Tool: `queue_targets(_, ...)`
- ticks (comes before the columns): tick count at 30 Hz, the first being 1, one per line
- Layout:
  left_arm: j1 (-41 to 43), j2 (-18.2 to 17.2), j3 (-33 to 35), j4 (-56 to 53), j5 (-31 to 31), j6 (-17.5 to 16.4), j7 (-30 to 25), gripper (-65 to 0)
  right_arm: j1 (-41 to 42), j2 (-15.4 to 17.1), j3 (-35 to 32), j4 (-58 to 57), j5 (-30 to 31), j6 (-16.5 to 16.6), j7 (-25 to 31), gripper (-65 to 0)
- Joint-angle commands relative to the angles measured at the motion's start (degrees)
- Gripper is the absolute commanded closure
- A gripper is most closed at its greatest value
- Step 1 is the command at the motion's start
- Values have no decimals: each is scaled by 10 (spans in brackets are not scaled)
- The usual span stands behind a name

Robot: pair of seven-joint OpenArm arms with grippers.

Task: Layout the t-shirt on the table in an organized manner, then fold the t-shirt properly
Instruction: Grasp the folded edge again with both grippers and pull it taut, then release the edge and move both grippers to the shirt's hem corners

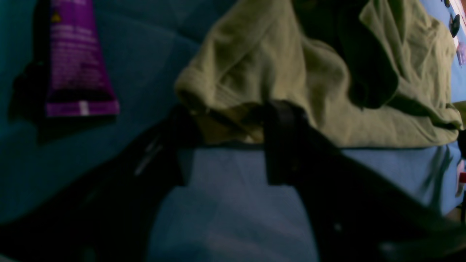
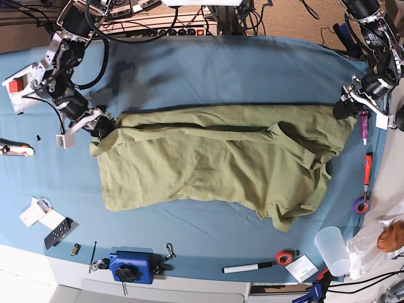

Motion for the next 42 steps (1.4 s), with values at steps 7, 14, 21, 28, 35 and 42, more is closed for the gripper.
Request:
queue_targets(7,-3,-8,-1,7,-8,-2,0,0,8,8,6,8,-31,-18,3,0)
queue_targets(14,-3,-10,-1,7,-104,-2,61,0,8,9,73,9,-29,-4,-24,0)
queue_targets(21,7,-23,-2,9,-121,-2,88,0,7,13,117,9,27,20,-96,0)
queue_targets(28,48,-40,-2,24,-157,-2,99,0,-28,18,120,41,30,20,-97,0)
queue_targets(35,71,-43,-3,43,-188,-17,115,0,-69,23,122,141,30,20,-112,0)
queue_targets(42,122,-51,-3,87,-189,-17,119,0,-103,22,122,158,30,14,-134,0)
